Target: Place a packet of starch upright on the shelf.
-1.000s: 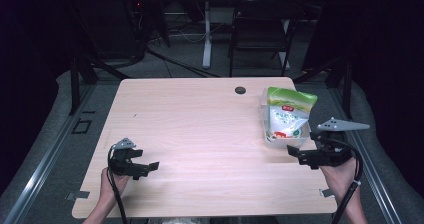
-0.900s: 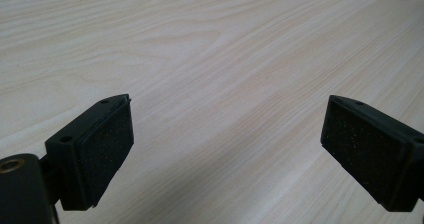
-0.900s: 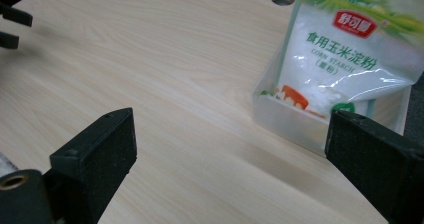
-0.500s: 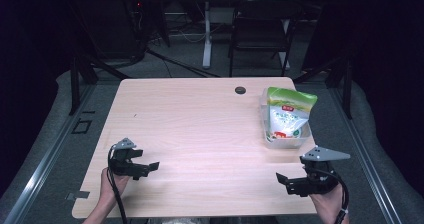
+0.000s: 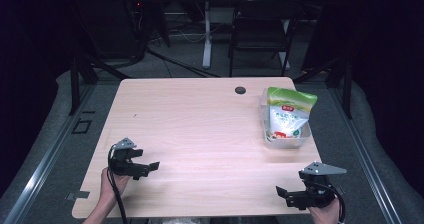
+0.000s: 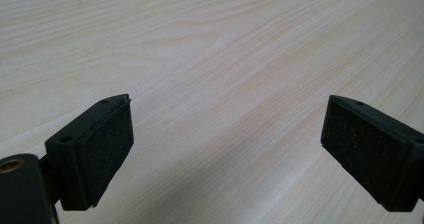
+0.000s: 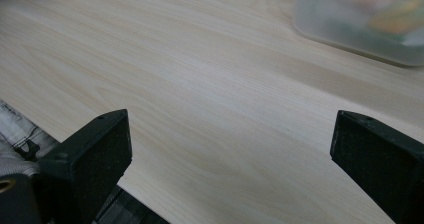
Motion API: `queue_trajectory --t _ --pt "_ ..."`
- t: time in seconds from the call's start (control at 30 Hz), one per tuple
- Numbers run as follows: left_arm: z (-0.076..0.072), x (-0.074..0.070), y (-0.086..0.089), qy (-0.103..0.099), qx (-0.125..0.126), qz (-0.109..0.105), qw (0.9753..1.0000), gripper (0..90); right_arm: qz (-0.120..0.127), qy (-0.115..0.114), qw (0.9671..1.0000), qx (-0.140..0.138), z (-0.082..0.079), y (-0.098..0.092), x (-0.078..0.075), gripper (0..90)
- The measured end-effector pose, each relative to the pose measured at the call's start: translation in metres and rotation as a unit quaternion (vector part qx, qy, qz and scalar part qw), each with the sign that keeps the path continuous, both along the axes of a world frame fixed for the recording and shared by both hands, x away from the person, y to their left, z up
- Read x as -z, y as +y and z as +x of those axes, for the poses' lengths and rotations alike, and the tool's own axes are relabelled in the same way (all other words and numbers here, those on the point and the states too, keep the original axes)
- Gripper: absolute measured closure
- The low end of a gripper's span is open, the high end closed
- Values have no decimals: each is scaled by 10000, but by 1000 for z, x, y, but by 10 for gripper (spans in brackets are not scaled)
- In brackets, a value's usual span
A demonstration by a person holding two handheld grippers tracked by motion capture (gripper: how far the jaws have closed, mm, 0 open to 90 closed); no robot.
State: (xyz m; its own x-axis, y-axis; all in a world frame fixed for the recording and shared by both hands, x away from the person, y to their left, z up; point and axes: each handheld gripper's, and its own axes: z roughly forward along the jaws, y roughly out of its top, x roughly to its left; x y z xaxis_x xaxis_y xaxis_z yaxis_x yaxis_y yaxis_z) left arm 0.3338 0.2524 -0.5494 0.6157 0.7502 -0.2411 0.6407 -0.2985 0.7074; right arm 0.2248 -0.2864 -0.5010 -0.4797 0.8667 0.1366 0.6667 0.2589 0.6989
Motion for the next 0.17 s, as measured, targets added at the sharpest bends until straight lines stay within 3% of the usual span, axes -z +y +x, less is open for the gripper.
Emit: queue_trajectory --t 0.17 --pt "1 0 3 -30 -35 -33 10000 66 241 31 9997 -68 0 -2 6 0"
